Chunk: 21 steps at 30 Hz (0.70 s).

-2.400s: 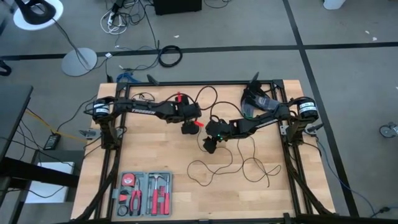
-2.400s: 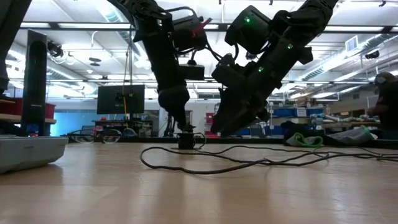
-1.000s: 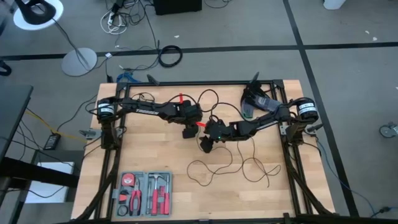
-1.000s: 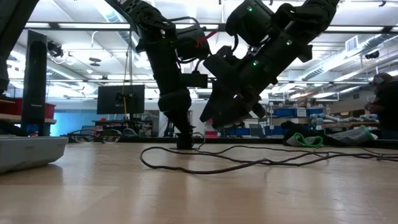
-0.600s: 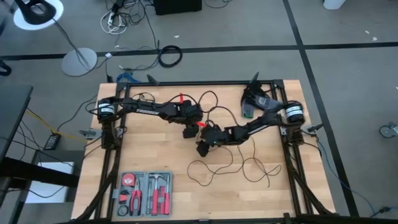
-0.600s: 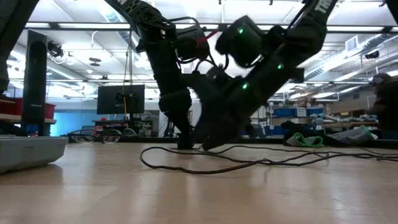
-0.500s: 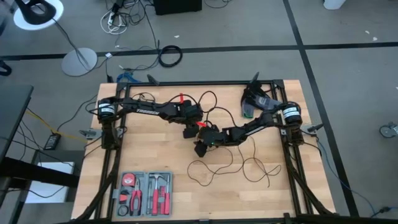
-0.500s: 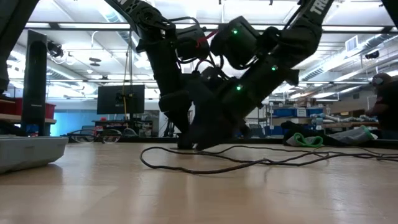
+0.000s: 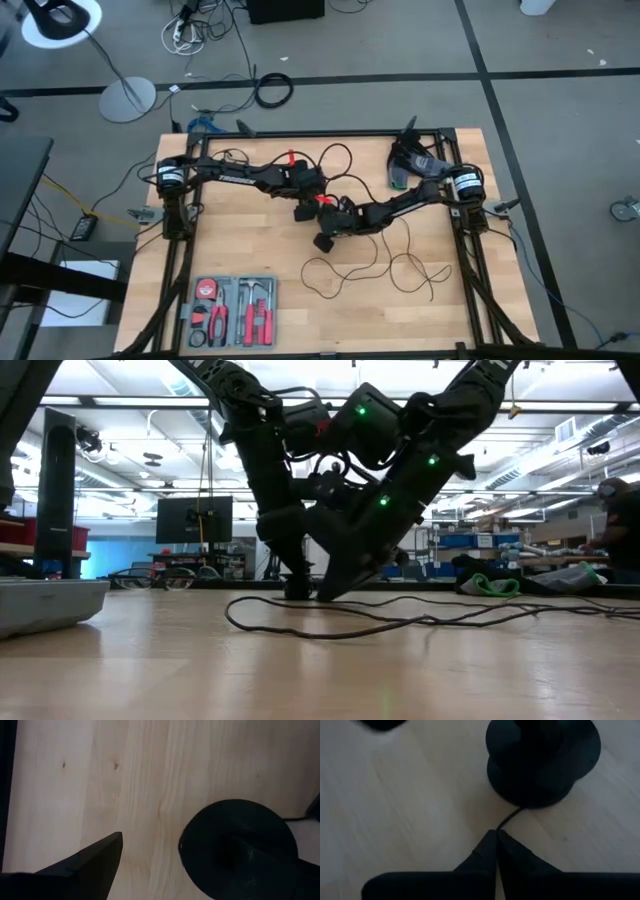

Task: Coil cords
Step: Uncoil the black wire from the black spool

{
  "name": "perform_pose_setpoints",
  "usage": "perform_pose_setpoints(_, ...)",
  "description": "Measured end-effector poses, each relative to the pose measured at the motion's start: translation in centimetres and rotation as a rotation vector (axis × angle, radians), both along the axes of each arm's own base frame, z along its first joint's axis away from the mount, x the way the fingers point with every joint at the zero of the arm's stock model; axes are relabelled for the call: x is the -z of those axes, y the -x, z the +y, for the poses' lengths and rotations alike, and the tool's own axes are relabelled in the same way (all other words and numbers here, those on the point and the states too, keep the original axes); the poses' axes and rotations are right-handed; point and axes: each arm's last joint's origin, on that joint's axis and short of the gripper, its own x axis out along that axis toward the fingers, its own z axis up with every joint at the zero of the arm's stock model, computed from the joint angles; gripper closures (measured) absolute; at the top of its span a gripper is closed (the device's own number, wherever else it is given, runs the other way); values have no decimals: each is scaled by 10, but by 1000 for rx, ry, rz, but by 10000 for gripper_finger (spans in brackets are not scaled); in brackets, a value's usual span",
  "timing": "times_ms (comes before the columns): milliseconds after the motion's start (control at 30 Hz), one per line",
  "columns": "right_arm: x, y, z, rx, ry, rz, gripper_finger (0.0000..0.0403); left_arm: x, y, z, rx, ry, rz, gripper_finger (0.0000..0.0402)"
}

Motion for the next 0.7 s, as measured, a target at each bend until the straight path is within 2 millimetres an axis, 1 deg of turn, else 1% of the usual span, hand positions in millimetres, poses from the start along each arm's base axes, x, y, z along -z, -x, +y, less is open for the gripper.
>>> perform_pose_setpoints(100,-7,4,5,-28,-22,17,399,0,0,0,0,0,4,39)
perform_pose_setpoints(200,-18,14,14,-65,-40,65,400,0,0,0,0,0,5,39)
perform_pose_setpoints(300,-32,31,21,-81,-71,159,401,0,1,1,-2,-3,5,39)
perform_pose_setpoints(400,-48,48,26,-45,-88,232,401,0,1,1,-5,-3,5,39)
perform_pose_setpoints(467,-60,60,31,-20,-90,262,402,0,1,2,-5,-4,6,39)
perform_pose_setpoints(700,-88,95,57,28,-118,332,402,0,1,3,-8,-3,7,39)
